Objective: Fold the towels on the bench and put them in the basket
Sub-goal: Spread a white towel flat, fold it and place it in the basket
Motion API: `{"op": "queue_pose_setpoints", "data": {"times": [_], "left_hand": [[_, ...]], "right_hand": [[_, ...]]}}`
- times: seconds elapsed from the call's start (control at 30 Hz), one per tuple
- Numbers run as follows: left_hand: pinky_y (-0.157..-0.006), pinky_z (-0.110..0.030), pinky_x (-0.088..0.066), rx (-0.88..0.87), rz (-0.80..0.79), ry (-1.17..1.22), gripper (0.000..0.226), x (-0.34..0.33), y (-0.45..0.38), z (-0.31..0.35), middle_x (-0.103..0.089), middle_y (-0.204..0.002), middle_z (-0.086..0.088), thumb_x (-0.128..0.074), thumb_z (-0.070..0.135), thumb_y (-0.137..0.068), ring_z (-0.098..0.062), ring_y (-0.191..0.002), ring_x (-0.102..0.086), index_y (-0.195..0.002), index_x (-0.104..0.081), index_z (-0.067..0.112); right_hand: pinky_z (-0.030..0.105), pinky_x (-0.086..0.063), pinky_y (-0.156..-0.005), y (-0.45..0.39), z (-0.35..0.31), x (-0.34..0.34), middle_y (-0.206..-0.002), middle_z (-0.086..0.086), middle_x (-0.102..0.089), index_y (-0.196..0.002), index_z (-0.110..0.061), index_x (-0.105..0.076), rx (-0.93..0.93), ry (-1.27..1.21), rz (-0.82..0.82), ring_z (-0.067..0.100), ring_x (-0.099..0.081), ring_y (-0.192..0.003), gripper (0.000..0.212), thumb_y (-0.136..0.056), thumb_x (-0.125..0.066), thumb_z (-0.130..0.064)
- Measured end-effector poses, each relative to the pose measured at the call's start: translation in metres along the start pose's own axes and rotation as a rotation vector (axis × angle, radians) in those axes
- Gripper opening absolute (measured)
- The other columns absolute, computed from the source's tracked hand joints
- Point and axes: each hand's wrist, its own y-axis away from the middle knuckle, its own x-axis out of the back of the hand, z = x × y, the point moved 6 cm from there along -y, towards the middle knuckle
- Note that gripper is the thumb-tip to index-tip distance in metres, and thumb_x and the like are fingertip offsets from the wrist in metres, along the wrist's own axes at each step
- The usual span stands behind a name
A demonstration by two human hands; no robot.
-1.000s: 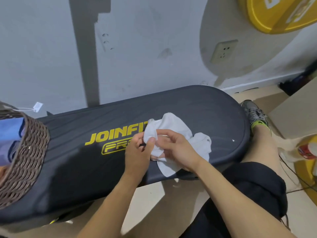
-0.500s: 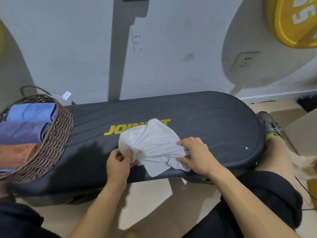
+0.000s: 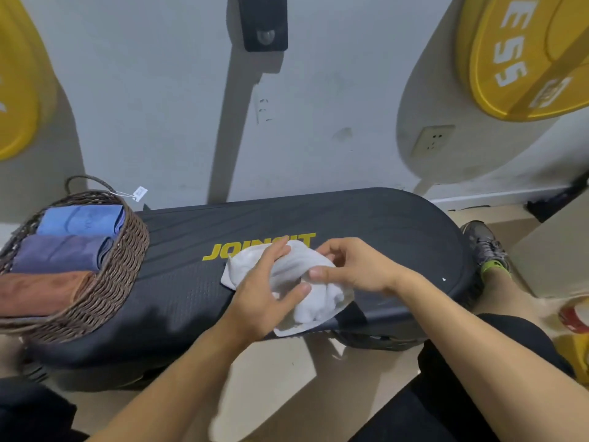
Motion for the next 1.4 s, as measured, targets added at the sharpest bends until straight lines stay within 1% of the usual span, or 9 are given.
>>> {"op": "queue_pose_setpoints", "data": {"times": [0.1, 0.23, 0.5, 0.73, 0.87, 0.97, 1.17, 1.27, 1.4], "left_hand": [[-0.094, -0.025, -0.051, 0.054, -0.041, -0.017, 0.04, 0.015, -0.017, 0.012, -0.066, -0.111, 0.021, -0.075, 0.048, -0.08, 0.004, -0.11, -0.059, -0.116, -0.058, 0.045], [-0.066, -0.022, -0.05, 0.025, -0.104, -0.067, 0.017, 0.044, -0.032, 0.027, -0.072, -0.087, -0.004, -0.078, 0.04, -0.081, -0.005, -0.071, -0.063, -0.093, -0.071, 0.029], [-0.051, -0.017, -0.033, 0.134, -0.339, -0.379, 0.04, 0.074, -0.048, 0.006, -0.053, -0.059, 0.018, -0.067, 0.055, -0.083, -0.002, -0.054, -0.046, -0.069, -0.054, 0.021], [-0.051, -0.019, -0.037, 0.183, -0.305, -0.545, 0.03, 0.114, -0.056, -0.022, -0.062, -0.063, 0.013, -0.078, 0.053, -0.074, 0.002, -0.054, -0.051, -0.079, -0.058, 0.032], [-0.049, -0.023, -0.027, 0.224, -0.401, -0.673, 0.044, 0.123, -0.055, -0.044, -0.044, -0.05, 0.012, -0.076, 0.052, -0.077, -0.005, -0.047, -0.039, -0.056, -0.049, 0.024], [-0.048, -0.024, -0.023, 0.233, -0.4, -0.667, 0.058, 0.13, -0.056, -0.051, -0.035, -0.047, 0.009, -0.069, 0.063, -0.076, -0.008, -0.045, -0.032, -0.051, -0.041, 0.02], [-0.051, -0.03, -0.023, 0.237, -0.142, -0.662, 0.067, 0.174, -0.062, -0.047, -0.031, -0.046, 0.008, -0.07, 0.073, -0.067, -0.008, -0.044, -0.029, -0.051, -0.038, 0.017], [-0.052, -0.029, -0.023, 0.25, -0.021, -0.64, 0.062, 0.197, -0.065, -0.042, -0.03, -0.045, 0.01, -0.075, 0.069, -0.065, -0.008, -0.042, -0.03, -0.05, -0.038, 0.021], [-0.051, -0.029, -0.027, 0.268, 0.002, -0.656, 0.053, 0.21, -0.07, -0.034, -0.038, -0.042, 0.011, -0.073, 0.069, -0.063, -0.006, -0.04, -0.038, -0.051, -0.048, 0.024]], "right_hand": [[0.025, -0.05, -0.066, -0.003, -0.03, 0.001, -0.085, 0.008, -0.07, -0.097, -0.008, -0.069, 0.066, -0.053, -0.007, 0.013, -0.064, -0.074, 0.034, -0.081, -0.08, -0.036], [0.022, -0.051, -0.065, -0.007, -0.053, 0.005, -0.09, 0.01, -0.074, -0.095, -0.013, -0.072, 0.136, -0.06, -0.014, 0.01, -0.067, -0.076, 0.024, -0.084, -0.078, -0.034], [0.03, -0.046, -0.061, -0.026, -0.018, 0.009, -0.078, 0.004, -0.071, -0.081, -0.02, -0.069, 0.096, 0.084, -0.042, 0.011, -0.062, -0.068, 0.039, -0.064, -0.089, -0.048], [0.03, -0.047, -0.065, -0.034, 0.031, 0.04, -0.07, -0.006, -0.066, -0.076, -0.019, -0.067, 0.015, 0.239, 0.001, 0.007, -0.056, -0.063, 0.023, -0.083, -0.078, -0.038], [0.012, -0.042, -0.057, -0.045, 0.026, 0.054, -0.074, -0.009, -0.067, -0.085, -0.025, -0.063, 0.073, 0.28, 0.149, -0.001, -0.054, -0.06, 0.01, -0.094, -0.065, -0.026], [0.016, -0.04, -0.058, -0.053, 0.027, 0.048, -0.072, -0.012, -0.062, -0.088, -0.022, -0.06, 0.061, 0.258, 0.198, -0.004, -0.051, -0.056, 0.01, -0.098, -0.058, -0.024], [0.02, -0.043, -0.055, -0.053, 0.018, 0.072, -0.066, -0.007, -0.067, -0.075, -0.021, -0.07, 0.028, 0.187, 0.245, 0.005, -0.054, -0.056, 0.033, -0.075, -0.079, -0.052], [0.021, -0.046, -0.059, -0.05, 0.023, 0.081, -0.072, -0.006, -0.071, -0.076, -0.025, -0.072, -0.002, 0.332, 0.117, 0.009, -0.061, -0.062, 0.019, -0.079, -0.079, -0.042], [0.028, -0.043, -0.059, -0.055, 0.046, 0.099, -0.075, -0.006, -0.067, -0.082, -0.028, -0.063, -0.109, 0.471, 0.233, 0.013, -0.059, -0.065, 0.012, -0.094, -0.063, -0.029]]}}
